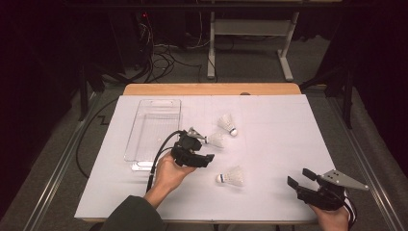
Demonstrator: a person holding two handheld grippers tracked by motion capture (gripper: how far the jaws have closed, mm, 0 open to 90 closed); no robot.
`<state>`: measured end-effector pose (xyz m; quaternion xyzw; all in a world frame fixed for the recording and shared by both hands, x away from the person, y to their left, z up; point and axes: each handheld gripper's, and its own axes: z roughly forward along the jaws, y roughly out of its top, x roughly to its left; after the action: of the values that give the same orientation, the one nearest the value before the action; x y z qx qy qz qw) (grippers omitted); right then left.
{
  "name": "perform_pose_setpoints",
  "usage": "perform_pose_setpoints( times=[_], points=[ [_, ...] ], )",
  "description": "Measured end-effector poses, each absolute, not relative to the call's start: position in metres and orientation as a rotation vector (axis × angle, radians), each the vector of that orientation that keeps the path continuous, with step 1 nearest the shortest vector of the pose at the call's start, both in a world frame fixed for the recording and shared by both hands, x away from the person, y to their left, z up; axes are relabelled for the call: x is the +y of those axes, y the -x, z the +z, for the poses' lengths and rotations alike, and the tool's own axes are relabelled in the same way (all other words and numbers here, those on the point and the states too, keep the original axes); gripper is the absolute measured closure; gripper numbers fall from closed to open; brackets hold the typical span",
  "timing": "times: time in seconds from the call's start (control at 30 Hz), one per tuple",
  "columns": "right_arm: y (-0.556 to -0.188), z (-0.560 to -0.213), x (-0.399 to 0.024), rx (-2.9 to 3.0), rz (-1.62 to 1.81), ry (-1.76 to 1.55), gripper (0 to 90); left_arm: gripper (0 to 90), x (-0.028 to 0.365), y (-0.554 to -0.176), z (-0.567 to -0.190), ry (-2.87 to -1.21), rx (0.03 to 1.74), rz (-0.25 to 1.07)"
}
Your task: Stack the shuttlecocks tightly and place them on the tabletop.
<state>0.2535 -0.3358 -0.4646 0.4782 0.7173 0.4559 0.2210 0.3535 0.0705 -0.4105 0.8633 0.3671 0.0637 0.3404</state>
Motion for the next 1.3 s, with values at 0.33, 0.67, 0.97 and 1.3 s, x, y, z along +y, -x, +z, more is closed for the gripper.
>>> perform_pose_setpoints(
  times=[0.33,0.67,0.97,1.3],
  points=[
    [-0.254,-0.465,-0.335,1.984,1.256,-1.321,29.7,39.0,0.076,-0.345,-0.414,-2.238,0.957,0.168],
    [-0.254,-0.465,-0.335,1.987,1.255,-1.323,29.7,38.6,0.077,-0.338,-0.414,-2.259,0.935,0.198],
    [-0.254,-0.465,-0.335,1.987,1.256,-1.323,29.7,38.6,0.085,-0.335,-0.418,-2.248,0.958,0.194],
    [-0.254,-0.465,-0.335,1.987,1.255,-1.323,29.7,38.6,0.090,-0.328,-0.419,-2.253,0.945,0.207]
  ],
)
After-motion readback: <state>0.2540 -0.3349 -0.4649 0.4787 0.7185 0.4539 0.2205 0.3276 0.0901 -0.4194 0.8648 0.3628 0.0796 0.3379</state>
